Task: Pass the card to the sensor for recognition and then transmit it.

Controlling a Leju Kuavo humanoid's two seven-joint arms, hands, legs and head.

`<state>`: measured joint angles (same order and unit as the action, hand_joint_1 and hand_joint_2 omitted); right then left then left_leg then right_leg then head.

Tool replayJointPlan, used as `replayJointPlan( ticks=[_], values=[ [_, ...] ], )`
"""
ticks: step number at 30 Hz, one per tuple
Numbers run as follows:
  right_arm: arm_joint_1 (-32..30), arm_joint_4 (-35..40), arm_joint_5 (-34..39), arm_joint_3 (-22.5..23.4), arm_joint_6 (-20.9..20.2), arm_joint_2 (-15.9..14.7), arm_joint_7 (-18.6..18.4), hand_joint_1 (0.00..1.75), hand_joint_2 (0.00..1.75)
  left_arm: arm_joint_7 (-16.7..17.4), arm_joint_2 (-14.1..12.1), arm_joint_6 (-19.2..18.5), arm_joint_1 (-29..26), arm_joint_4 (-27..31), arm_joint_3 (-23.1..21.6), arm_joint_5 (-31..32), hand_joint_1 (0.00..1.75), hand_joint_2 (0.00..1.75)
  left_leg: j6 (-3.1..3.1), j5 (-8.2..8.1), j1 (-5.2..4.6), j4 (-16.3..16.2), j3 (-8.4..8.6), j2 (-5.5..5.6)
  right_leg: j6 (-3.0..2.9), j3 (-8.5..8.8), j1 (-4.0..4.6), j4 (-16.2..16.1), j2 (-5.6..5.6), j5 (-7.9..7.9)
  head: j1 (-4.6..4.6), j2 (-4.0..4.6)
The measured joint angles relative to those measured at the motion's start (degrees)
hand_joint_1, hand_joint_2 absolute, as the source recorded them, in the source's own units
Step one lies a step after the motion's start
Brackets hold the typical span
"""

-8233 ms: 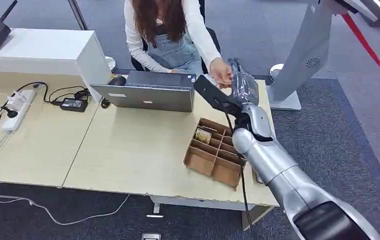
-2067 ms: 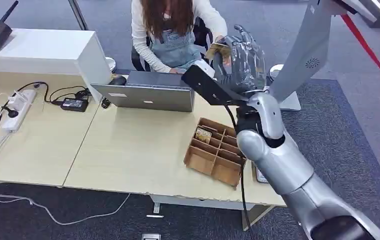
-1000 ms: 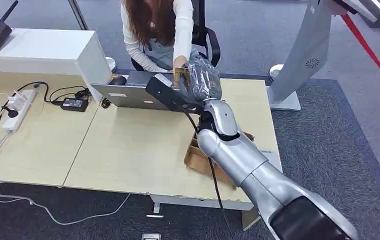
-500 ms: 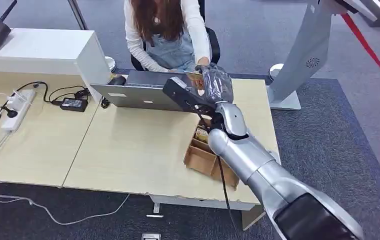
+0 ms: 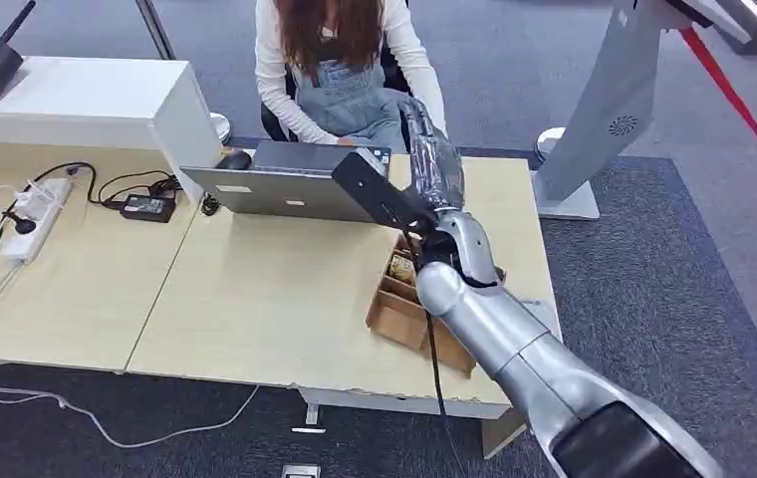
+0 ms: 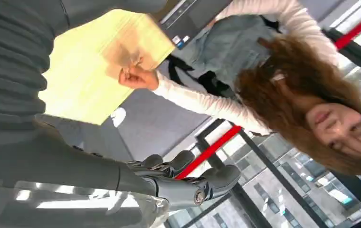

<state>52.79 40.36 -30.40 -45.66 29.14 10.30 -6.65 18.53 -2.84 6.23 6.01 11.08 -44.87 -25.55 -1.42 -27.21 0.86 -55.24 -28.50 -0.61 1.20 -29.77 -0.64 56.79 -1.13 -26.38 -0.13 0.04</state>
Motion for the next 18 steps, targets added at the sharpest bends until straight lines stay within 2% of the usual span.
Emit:
replayJointPlan(
  ticks=[4,10,13,18],
  values=[
    [-4.4,8.4,4.9,1.8,-1.2,-2.2,0.8,0.0,1.75,0.0,0.0,0.5,-0.1,0.0,0.0,-0.9,0.0,0.0,0.01,-0.01,0.0,0.0,0.01,0.0,0.0,-0.01,-0.01,0.0,0.0,0.0,0.0,0.0],
    [-11.6,22.5,18.9,6.2,-4.1,-6.8,3.2,0.0,1.75,-0.1,0.0,1.2,-0.4,0.0,0.0,-2.3,0.0,0.0,0.01,-0.01,0.0,0.0,0.02,-0.04,0.0,-0.03,-0.02,0.0,0.03,0.0,0.0,0.0],
    [-16.5,30.4,27.2,10.0,-4.0,-9.6,5.1,0.0,1.75,-0.1,0.1,1.6,-0.5,0.0,0.0,-2.9,0.0,0.0,0.02,-0.01,0.0,0.0,-0.02,-0.02,0.01,-0.01,-0.03,-0.1,0.01,0.0,0.0,0.0],
    [-22.4,37.4,36.6,15.2,-2.2,-12.9,7.0,0.0,1.75,0.0,0.2,1.8,-0.5,0.0,0.1,-3.9,0.0,0.0,0.04,-0.03,-0.01,0.0,0.01,-0.04,0.01,-0.02,-0.05,-0.1,0.03,0.0,0.0,0.0]
  ],
)
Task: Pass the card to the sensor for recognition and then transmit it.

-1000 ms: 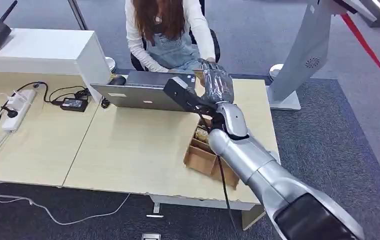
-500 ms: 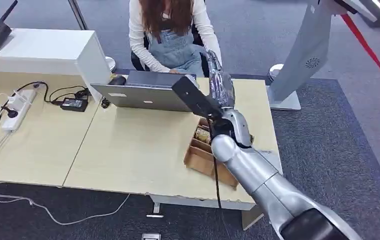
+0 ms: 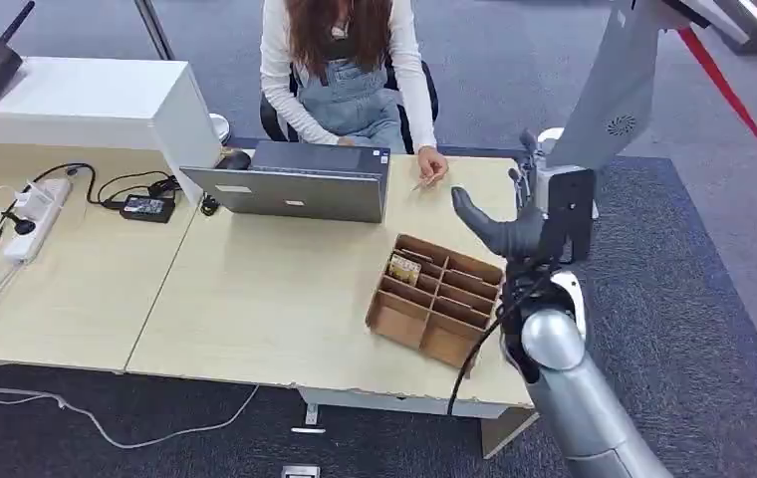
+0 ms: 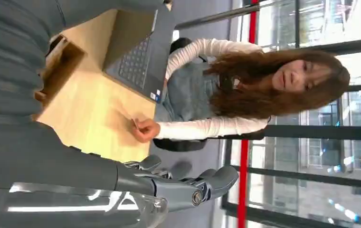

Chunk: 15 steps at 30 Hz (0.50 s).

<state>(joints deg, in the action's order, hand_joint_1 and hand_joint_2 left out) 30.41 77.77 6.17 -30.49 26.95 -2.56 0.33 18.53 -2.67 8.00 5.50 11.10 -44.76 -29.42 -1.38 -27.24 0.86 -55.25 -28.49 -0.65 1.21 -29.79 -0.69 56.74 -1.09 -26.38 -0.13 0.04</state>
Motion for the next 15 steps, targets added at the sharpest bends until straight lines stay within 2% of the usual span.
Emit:
replayJointPlan(
  ticks=[6,15],
  values=[
    [-6.2,5.3,4.3,4.6,2.1,-2.8,1.2,0.0,1.75,0.3,0.3,0.3,0.0,0.0,0.1,-0.8,0.0,0.0,0.0,-0.01,0.01,0.0,-0.02,0.01,0.0,0.0,0.0,0.0,0.0,0.0,0.0,0.0],
    [-12.3,7.8,6.4,6.9,3.5,-3.9,2.4,0.0,1.75,0.2,0.6,0.5,0.2,0.0,0.1,-1.6,0.0,0.0,0.0,0.0,0.01,0.0,-0.02,0.01,0.0,0.01,0.01,0.0,0.0,0.0,0.0,0.0]
  ],
)
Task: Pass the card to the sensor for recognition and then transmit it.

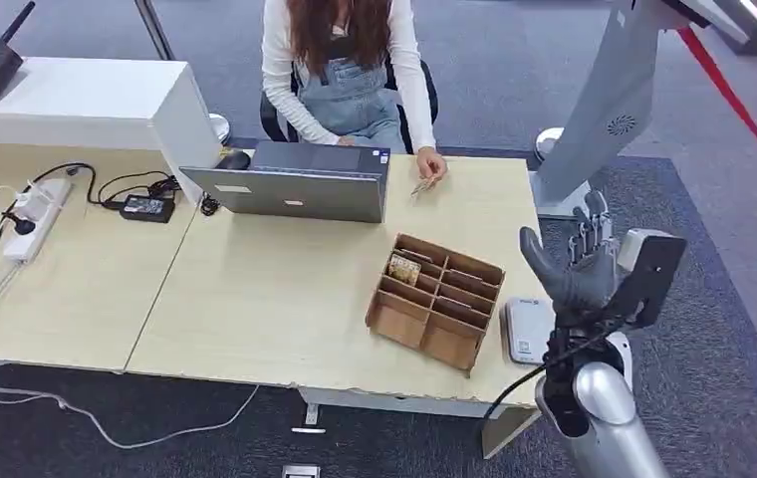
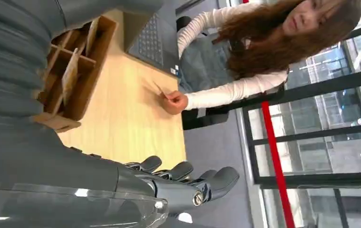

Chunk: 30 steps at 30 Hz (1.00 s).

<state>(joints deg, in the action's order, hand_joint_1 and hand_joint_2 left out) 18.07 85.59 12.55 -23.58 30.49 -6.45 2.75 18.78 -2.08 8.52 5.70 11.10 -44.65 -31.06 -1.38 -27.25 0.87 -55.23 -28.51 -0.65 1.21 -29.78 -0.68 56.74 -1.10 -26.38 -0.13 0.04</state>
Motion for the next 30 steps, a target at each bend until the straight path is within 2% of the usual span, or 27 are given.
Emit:
replayJointPlan(
  ticks=[16,21,30],
  values=[
    [-6.5,-0.8,5.5,-0.3,-3.0,1.4,2.1,0.0,1.75,-0.3,0.4,0.6,0.2,0.0,0.0,-0.8,0.0,0.0,0.0,0.0,0.0,0.0,-0.02,0.01,0.0,0.0,0.0,0.0,0.0,0.0,0.0,0.0],
    [-7.5,-1.3,9.6,-0.6,-1.8,1.8,3.9,0.0,1.75,-0.5,0.4,0.7,0.2,0.0,0.0,-0.8,0.0,0.0,0.0,0.0,0.0,0.0,-0.03,0.0,0.0,0.0,0.0,0.0,0.0,0.0,0.0,0.0],
    [-8.4,-1.8,8.9,-1.8,1.2,2.0,5.5,0.0,1.75,-0.4,0.4,0.8,0.3,0.0,0.0,-1.0,0.0,0.0,0.0,0.0,0.0,0.0,-0.03,0.0,0.0,0.0,0.0,0.0,0.0,0.0,0.0,0.0]
  ],
)
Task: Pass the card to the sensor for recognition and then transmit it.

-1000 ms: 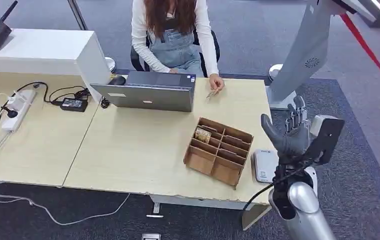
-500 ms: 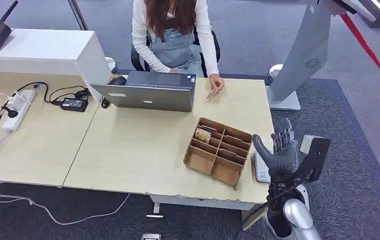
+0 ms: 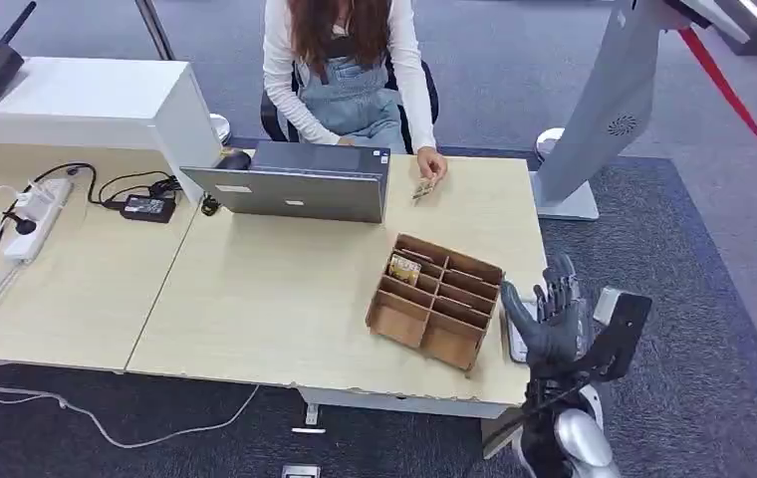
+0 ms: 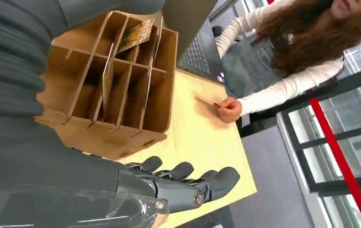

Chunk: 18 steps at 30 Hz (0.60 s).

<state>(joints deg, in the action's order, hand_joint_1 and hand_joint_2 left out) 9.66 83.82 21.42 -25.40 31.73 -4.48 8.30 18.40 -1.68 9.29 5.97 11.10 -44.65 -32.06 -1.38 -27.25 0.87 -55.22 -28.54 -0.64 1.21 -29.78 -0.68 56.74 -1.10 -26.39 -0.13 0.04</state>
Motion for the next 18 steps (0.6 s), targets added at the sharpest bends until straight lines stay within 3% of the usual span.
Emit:
replayJointPlan(
  ticks=[5,10,13,18],
  values=[
    [-0.3,0.0,-2.8,-0.3,2.6,0.0,0.1,0.0,1.75,0.0,0.0,0.2,0.0,0.0,0.0,-0.2,0.0,0.0,0.0,0.0,0.0,0.0,0.0,0.0,0.0,0.0,0.0,0.0,0.0,0.0,0.0,0.0],
    [-0.2,0.0,-11.4,-1.2,7.1,-0.2,-1.9,0.0,1.75,0.0,0.0,0.4,0.0,0.0,0.0,-0.3,0.0,0.0,0.0,0.0,0.0,0.0,0.0,0.0,0.0,0.0,0.0,0.0,0.0,0.0,0.0,0.0],
    [-0.2,0.1,-16.7,-1.6,7.6,-0.1,-3.3,0.0,1.75,0.0,0.0,0.5,0.0,0.0,0.0,-0.3,0.0,0.0,0.0,0.0,0.0,0.0,0.0,0.0,0.0,0.0,0.0,0.0,0.0,0.0,0.0,0.0],
    [-0.2,0.2,-18.3,-1.6,7.7,-0.1,-4.1,0.0,1.75,0.0,0.0,0.5,0.0,0.0,0.0,-0.4,0.0,0.0,0.0,0.0,0.0,0.0,0.0,0.0,0.0,0.0,0.0,0.0,0.0,0.0,0.0,0.0]
  ],
)
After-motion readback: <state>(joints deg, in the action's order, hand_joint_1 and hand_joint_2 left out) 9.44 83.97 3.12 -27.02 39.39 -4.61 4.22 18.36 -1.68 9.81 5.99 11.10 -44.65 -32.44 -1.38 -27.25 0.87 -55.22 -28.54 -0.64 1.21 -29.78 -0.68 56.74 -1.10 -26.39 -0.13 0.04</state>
